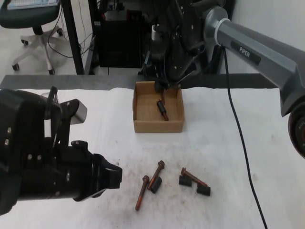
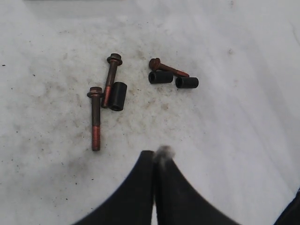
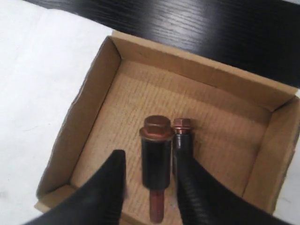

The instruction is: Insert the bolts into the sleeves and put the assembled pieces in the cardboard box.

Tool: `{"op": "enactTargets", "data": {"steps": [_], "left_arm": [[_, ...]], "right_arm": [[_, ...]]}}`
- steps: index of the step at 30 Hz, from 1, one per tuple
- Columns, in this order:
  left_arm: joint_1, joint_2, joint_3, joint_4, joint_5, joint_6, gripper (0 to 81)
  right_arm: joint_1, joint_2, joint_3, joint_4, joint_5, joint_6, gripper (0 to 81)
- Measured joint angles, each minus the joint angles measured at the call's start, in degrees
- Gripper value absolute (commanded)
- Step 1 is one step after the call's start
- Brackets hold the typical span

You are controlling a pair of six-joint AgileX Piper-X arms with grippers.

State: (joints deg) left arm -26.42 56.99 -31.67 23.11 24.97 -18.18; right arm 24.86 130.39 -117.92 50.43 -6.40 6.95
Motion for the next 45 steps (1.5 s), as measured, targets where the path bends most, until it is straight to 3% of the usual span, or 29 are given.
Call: {"op": "enactTargets", "data": {"steps": [4, 8, 9, 17, 23, 25, 32, 35, 41, 45], "left_arm": [[0.0, 0.0, 0.0, 0.0, 1.5, 0.2, 0.3], [0.0, 0.0, 0.0, 0.0, 2.6, 0.2, 0.3], [0.0, 0.0, 0.0, 0.0, 2.8, 0.2, 0.3], [0.0, 0.0, 0.0, 0.0, 0.7, 4.5, 0.3], [-1.3, 0.0, 0.0, -1.8, -0.1, 8.3, 0.3], [-2.3, 1.2, 0.0, -3.2, -1.0, 8.6, 0.3], [-3.1, 9.6, -2.7, -5.2, -3.2, 10.2, 0.3], [-4.0, 13.8, -5.2, -5.2, -2.7, 13.3, 0.3], [-7.4, 25.5, -15.1, -4.5, -2.5, 18.2, 0.3], [-8.4, 34.9, -25.8, 5.8, -4.9, 19.1, 2.8]], "right_arm": [[-0.1, 0.0, -0.4, -0.7, 0.0, -0.1, 28.1], [-0.1, 0.0, -2.4, 1.5, -0.1, -0.3, 1.3], [-0.1, 0.0, -3.3, 2.8, -0.1, -0.3, 0.3], [-0.1, -7.0, -4.6, 16.5, -0.3, -1.2, 0.8], [0.1, -15.5, 0.4, 14.7, -1.8, -1.6, 0.8], [1.5, -27.7, 9.8, 12.9, -2.3, -1.7, 0.8], [2.7, -49.3, 32.3, 7.4, -2.5, -1.4, 0.8], [2.5, -65.5, 49.1, 6.8, -2.5, -1.4, 0.8], [2.5, -80.5, 63.9, 7.5, -2.5, 2.7, 0.8], [2.5, -87.7, 70.9, 7.6, -2.5, 4.9, 0.8]]}}
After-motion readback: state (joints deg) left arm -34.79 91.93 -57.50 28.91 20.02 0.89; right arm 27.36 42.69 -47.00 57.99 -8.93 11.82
